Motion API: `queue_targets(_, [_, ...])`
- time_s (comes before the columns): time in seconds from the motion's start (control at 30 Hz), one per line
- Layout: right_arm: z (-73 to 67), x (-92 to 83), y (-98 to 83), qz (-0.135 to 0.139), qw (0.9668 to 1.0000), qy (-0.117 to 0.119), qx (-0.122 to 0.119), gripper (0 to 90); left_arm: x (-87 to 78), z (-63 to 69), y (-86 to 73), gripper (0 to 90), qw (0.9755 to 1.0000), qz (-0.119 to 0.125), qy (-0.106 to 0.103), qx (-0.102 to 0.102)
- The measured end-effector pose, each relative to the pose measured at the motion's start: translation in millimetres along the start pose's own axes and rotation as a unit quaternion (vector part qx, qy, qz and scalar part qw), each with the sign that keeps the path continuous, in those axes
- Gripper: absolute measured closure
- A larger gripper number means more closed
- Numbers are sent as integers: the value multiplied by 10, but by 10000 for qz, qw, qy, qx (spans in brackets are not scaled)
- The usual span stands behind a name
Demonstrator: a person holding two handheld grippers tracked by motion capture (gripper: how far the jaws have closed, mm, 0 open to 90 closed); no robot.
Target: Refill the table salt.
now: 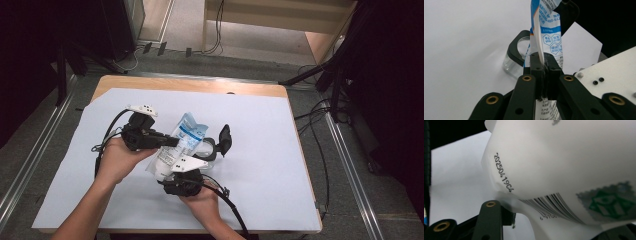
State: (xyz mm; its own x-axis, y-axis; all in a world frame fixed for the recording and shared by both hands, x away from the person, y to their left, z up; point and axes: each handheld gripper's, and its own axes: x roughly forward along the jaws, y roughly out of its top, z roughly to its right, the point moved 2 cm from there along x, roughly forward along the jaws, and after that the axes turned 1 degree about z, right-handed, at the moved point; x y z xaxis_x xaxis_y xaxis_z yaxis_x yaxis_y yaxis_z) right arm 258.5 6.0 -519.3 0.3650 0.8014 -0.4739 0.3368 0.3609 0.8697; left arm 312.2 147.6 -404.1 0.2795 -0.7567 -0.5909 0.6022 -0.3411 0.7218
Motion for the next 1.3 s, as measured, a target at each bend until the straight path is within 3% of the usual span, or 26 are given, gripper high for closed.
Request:
queue_targets(0.07, [6,-4,2,37,10000,76,40,529,25,-20,-7,848,9997,60,-219,-44])
queue_targets(0.13, [9,-5,2,65,9998,168,95,530,41,-25,-11,828,9996,40,-280,-48])
queue_targets(0.4, [15,11,1,68,9993,327,183,525,64,-30,-15,869,9999,-36,-151,-9])
queue_targets(0.43, [13,23,-6,30,9993,335,172,513,85,-32,-19,877,9998,-143,-107,-15])
queue_targets(0.63, [-14,54,-27,-57,9991,356,215,498,149,-41,-30,880,9996,-252,-138,-75])
queue_targets(1.1, [15,54,-10,114,9953,799,526,518,193,-129,-51,813,9985,-198,-450,-258])
queue_targets(1.23, [28,58,-3,127,9943,887,586,518,196,-132,-55,835,9988,-191,-358,-268])
queue_targets(1.27, [34,69,-2,89,9944,871,600,516,207,-125,-56,871,9994,-237,-179,-186])
queue_targets(1.3, [36,76,-4,78,9942,871,621,516,216,-115,-58,880,9995,-240,-130,-187])
